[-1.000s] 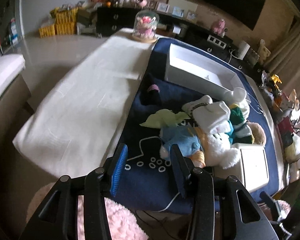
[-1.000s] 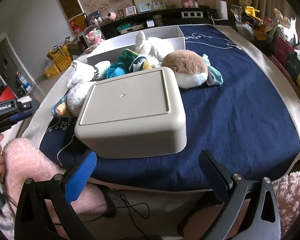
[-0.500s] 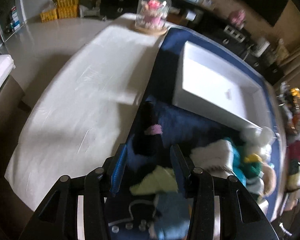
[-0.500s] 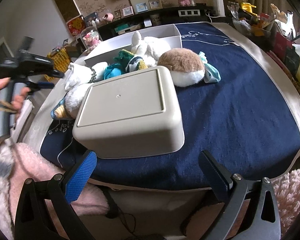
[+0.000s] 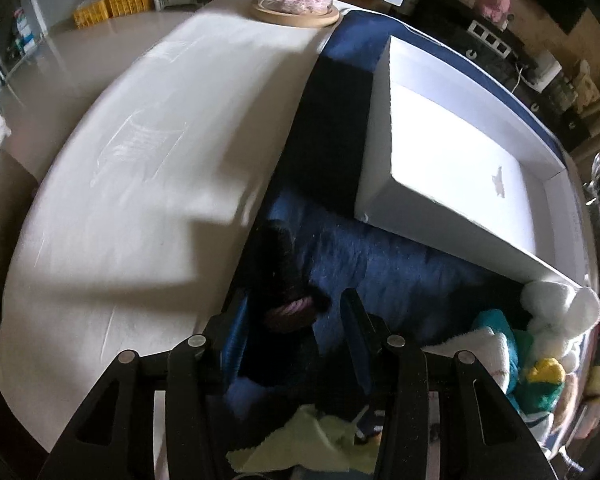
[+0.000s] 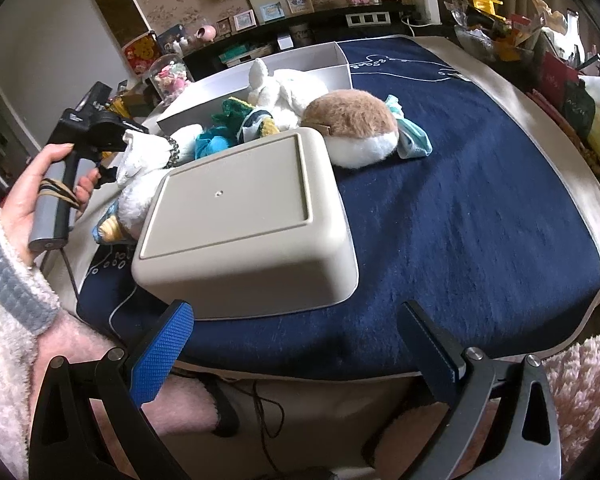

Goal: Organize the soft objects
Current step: 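Reach the left gripper into the toy pile toward the black banded item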

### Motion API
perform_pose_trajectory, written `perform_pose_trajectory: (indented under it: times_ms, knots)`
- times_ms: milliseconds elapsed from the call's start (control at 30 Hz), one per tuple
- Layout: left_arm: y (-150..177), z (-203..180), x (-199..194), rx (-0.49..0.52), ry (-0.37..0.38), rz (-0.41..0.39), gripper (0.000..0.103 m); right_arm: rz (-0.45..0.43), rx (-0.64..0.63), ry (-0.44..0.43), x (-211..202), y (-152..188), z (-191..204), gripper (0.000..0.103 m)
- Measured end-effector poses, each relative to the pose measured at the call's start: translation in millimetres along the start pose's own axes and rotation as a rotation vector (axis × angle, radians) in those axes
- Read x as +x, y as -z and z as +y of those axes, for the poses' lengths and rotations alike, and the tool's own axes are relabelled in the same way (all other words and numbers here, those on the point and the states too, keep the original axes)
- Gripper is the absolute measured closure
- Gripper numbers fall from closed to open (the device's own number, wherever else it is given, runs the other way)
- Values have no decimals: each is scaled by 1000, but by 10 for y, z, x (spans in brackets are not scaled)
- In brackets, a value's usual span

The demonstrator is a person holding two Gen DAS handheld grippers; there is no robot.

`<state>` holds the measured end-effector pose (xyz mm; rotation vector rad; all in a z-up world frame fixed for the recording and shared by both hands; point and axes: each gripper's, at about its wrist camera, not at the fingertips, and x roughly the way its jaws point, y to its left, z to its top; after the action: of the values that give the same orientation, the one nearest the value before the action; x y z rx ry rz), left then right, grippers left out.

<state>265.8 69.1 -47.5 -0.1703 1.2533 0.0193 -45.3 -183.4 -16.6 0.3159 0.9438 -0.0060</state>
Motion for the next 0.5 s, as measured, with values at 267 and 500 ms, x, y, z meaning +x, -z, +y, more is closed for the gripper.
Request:
perform_pose_trajectory:
  times_ms: [267,500]
  knots:
    - [-27,-14,17,39,-47,-40,81,-60,-7,51,-338,-411,-146,50]
    - [-21,10,-161,17,60,-63,81,-59,-3,152,-437,-1219,-458,29]
